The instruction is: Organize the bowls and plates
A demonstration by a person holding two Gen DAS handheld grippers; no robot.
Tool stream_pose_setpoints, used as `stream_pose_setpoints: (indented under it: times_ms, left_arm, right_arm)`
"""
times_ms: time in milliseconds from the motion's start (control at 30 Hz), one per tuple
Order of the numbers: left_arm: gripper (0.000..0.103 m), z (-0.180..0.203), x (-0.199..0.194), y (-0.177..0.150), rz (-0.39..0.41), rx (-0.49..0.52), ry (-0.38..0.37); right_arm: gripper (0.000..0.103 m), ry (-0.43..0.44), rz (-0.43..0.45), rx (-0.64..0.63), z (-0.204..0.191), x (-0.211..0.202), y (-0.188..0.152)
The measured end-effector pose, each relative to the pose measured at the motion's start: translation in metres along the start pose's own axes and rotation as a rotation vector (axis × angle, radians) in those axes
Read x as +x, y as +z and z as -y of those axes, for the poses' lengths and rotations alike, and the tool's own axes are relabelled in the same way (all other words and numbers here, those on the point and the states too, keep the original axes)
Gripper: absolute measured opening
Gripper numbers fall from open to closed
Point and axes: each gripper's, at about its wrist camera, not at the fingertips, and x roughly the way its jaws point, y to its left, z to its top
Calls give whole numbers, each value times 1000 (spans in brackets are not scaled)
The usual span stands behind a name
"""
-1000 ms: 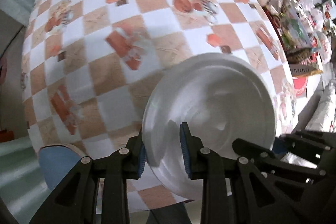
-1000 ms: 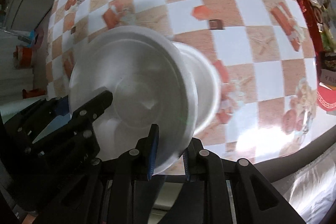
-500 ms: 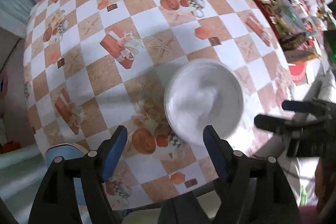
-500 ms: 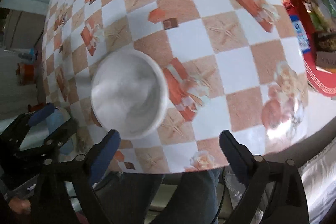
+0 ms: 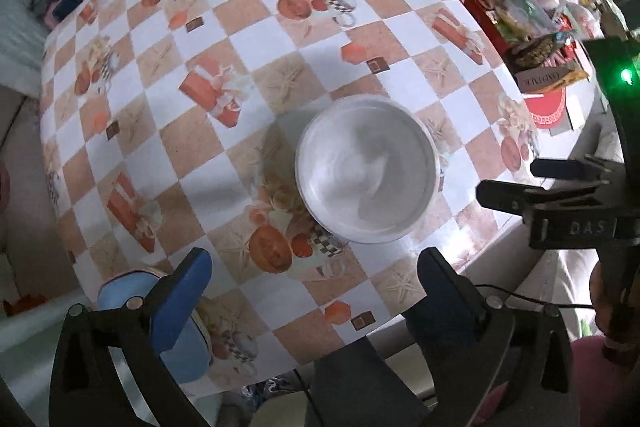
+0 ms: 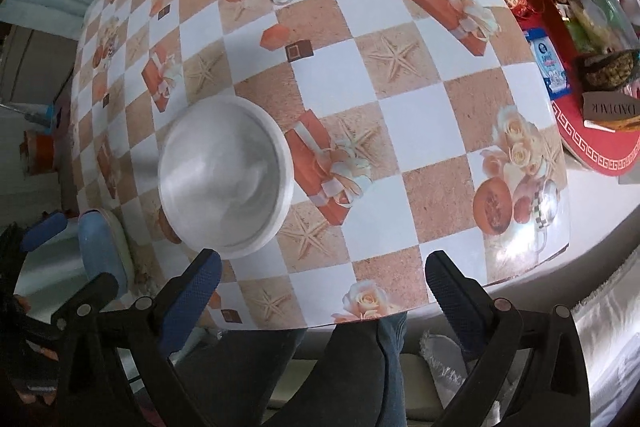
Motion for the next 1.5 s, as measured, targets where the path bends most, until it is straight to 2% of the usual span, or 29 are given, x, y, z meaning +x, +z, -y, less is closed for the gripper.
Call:
stream_pose_setpoints:
  times_ms: [367,1200,1500]
  left_arm:
    - [103,-3,5,-2,-31,-23,-6]
    - [103,-2,7,1,-45,-22,11]
    - [103,0,15,0,-77,-23,-14]
  right_arm:
    - [103,-17,-32,4,1,6,-3]
    - [103,-24,-50,11,5,8,-3]
    - [103,-26,-68,16,7,13,-4]
